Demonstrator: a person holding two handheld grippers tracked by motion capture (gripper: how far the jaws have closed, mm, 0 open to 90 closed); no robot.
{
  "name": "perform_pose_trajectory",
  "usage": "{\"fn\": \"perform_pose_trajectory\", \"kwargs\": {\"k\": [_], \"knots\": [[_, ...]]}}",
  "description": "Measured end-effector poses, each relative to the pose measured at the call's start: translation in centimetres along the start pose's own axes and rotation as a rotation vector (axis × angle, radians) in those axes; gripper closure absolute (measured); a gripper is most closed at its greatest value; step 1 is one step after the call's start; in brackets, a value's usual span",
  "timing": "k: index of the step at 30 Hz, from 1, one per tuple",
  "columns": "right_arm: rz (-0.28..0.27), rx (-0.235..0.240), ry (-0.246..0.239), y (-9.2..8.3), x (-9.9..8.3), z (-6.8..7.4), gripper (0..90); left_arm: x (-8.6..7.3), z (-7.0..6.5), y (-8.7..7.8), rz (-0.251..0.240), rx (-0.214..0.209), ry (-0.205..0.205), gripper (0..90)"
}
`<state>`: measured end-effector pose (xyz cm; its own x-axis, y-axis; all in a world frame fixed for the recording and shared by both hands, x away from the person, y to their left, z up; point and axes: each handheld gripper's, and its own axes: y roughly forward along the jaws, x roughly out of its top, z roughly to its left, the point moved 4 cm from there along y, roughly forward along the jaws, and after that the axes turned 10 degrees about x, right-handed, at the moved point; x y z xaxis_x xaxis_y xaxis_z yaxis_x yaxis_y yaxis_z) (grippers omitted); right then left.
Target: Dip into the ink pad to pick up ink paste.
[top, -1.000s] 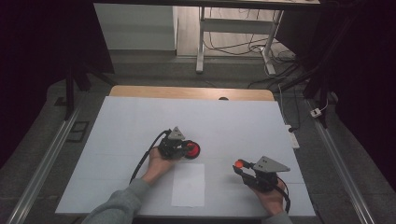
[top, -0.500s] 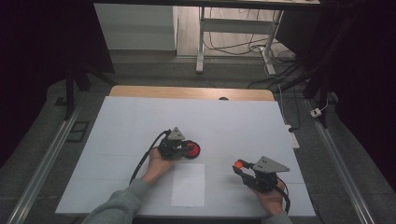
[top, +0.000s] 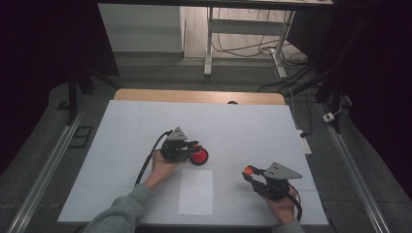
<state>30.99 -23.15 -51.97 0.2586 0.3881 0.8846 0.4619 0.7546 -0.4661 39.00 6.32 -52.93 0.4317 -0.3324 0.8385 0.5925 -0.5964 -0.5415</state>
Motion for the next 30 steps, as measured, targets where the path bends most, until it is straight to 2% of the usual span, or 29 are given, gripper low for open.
{"fn": "perform_pose_trajectory", "kwargs": {"k": [7, 10, 30], "knots": [[-0.001, -0.001, 0.001, 0.0, 0.0, 0.0, 64.0, 0.8, 0.2, -1.3, -0.031, -0.011, -0.018, 72.1], [-0.003, -0.001, 0.003, 0.0, 0.0, 0.0, 64.0, 0.9, 0.2, -1.9, -0.034, -0.034, -0.025, 72.1], [-0.003, -0.002, 0.003, -0.1, 0.0, -0.1, 64.0, 2.0, -0.8, -5.2, -0.082, -0.111, -0.015, 72.1]]}}
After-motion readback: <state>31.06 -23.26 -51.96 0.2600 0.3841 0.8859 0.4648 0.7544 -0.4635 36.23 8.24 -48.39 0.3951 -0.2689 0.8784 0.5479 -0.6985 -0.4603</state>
